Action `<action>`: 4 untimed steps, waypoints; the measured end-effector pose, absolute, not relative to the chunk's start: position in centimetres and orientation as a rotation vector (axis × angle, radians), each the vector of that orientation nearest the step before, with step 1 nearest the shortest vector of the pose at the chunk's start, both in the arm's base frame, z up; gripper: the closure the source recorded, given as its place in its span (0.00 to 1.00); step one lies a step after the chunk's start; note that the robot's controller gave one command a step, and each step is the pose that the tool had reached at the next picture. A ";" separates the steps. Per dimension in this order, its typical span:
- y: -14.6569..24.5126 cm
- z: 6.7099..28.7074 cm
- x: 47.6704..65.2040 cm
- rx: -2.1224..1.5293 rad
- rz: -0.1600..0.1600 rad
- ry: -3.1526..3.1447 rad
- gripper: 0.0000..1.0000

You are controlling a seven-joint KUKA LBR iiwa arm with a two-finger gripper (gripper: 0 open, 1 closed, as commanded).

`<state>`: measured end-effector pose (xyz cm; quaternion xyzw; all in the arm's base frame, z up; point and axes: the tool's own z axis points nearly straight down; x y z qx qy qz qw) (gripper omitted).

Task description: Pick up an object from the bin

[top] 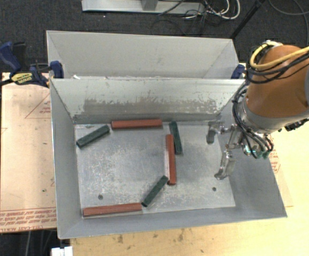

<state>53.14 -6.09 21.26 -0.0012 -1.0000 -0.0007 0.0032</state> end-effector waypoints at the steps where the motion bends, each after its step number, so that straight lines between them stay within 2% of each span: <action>1: -6.1 21.6 53.3 0.000 -0.001 -3.143 0.00; 2: -1.8 19.0 53.5 -0.064 0.001 -3.146 0.00; 3: 1.5 16.6 55.5 0.077 -0.006 -3.142 0.00; 4: 2.3 11.9 55.0 0.326 0.000 -3.133 0.00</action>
Offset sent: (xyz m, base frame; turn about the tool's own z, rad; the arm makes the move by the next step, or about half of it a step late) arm 0.0029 0.0930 -0.0522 0.0655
